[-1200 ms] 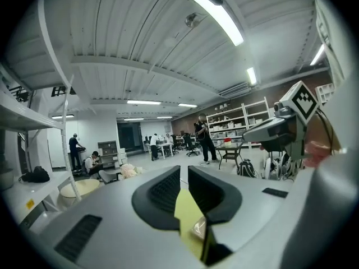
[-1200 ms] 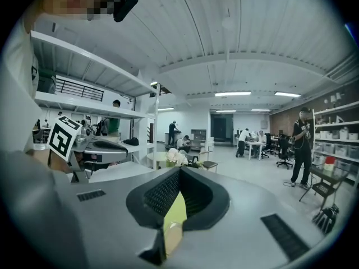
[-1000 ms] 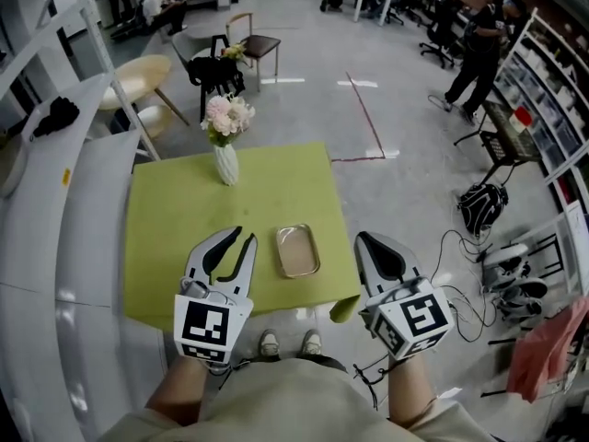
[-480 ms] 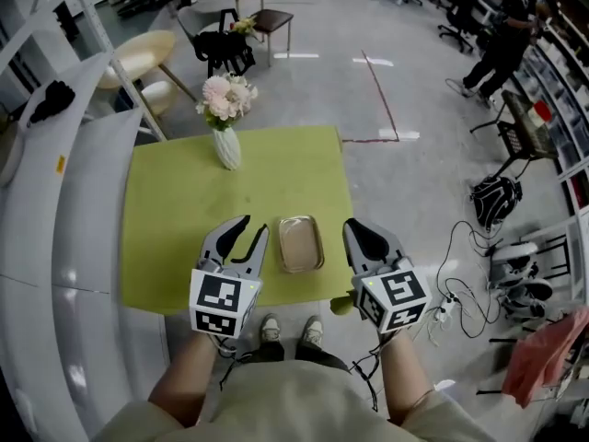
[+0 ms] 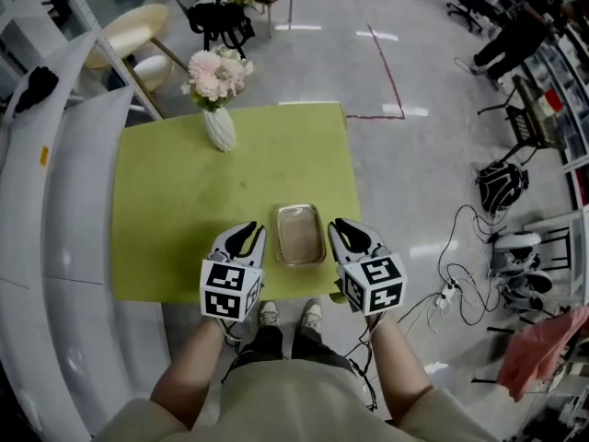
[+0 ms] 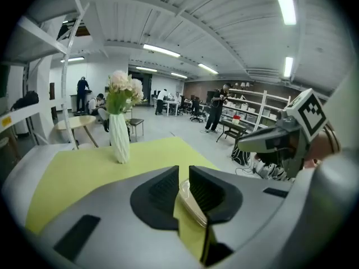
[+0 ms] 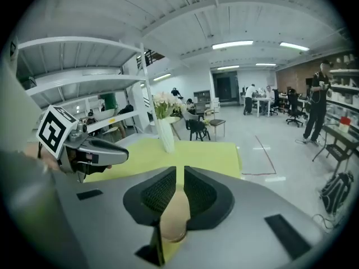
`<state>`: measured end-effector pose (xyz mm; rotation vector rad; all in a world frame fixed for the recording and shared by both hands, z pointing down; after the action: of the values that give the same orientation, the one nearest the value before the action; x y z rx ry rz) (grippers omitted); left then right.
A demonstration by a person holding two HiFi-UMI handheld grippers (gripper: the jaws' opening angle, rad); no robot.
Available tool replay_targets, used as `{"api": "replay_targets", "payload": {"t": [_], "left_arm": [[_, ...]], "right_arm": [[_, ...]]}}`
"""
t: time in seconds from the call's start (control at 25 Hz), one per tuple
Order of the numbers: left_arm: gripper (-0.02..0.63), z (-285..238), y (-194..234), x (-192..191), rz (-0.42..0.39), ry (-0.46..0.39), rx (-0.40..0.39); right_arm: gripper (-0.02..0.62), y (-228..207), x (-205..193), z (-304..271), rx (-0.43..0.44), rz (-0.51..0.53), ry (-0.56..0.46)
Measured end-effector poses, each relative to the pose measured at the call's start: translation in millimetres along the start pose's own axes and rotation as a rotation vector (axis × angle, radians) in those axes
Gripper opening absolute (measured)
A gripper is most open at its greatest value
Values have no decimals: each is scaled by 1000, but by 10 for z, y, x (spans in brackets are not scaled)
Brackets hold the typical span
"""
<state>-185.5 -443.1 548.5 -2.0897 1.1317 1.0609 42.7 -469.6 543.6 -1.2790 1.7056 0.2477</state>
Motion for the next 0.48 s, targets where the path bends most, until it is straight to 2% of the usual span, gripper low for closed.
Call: {"api": "replay_targets", "payload": {"t": [0.48], "left_arm": [[12, -469, 22, -693, 125, 124, -49]], "right_arm": [[77, -321, -733, -565, -21, -78, 204]]}}
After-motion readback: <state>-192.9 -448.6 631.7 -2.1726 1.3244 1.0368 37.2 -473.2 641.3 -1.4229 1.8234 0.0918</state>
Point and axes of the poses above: the fingertips, and each gripper's own axes: z backward along the fingers, y to its left, x out of its top, the point moved 9 cm from there along z, backward along the fingers, and after that the axes turned 14 degrees about -z, right-handed, at the moved point
